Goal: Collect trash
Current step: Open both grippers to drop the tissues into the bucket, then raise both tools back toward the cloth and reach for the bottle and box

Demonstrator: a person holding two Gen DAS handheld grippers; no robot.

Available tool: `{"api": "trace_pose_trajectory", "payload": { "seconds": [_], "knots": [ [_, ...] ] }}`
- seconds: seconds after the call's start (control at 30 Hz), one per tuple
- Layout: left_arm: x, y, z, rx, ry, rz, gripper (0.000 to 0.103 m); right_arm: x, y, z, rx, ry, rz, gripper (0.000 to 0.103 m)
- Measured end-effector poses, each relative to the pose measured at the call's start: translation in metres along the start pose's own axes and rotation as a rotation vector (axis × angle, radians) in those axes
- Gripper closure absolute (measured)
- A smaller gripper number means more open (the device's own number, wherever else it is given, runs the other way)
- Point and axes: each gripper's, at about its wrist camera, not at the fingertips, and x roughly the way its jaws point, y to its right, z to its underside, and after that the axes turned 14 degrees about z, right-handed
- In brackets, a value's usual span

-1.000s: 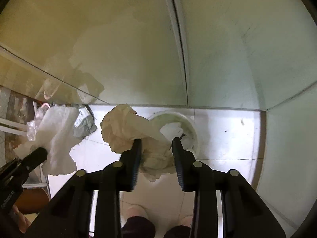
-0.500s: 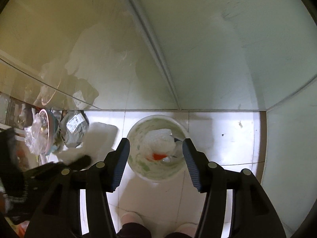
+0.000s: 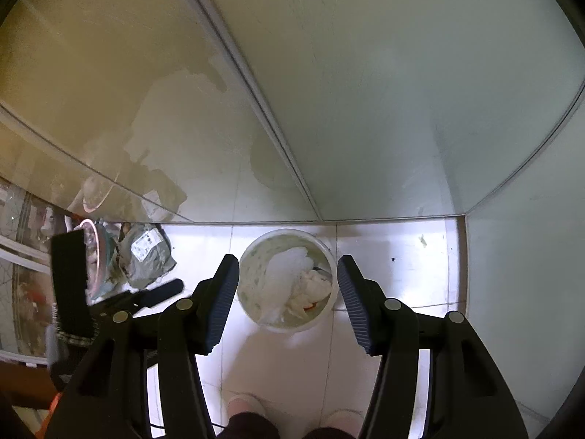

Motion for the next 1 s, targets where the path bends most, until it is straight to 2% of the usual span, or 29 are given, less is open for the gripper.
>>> {"api": "trace_pose_trajectory", "payload": {
  "seconds": [0.1, 0.27, 0.5, 0.77, 0.9, 1.0],
  "knots": [
    [-0.040, 0.015, -0.005, 0.024, 0.021, -0.015, 0.050, -0.037, -0.005, -0.007, -0.011, 0.003, -0.008, 0.051],
    [-0.135, 0.059, -0.013, 0.066, 0.061, -0.027, 0.050, -0.114, -0.019, -0.022, -0.028, 0.030, -0.011, 0.051],
    [-0.285, 0.124, -0.028, 0.117, 0.155, -0.011, 0.050, -0.252, -0.037, -0.045, -0.041, 0.117, 0.003, 0.051],
    [-0.436, 0.183, -0.046, 0.224, 0.319, 0.014, 0.049, -0.403, -0.055, -0.056, -0.039, 0.276, 0.063, 0.051],
    [-0.504, 0.203, -0.048, 0.293, 0.430, 0.027, 0.044, -0.458, -0.069, -0.055, -0.033, 0.373, 0.096, 0.051],
    [-0.543, 0.215, -0.048, 0.334, 0.506, 0.026, 0.039, -0.489, -0.077, -0.055, -0.022, 0.462, 0.122, 0.045]
  ]
}}
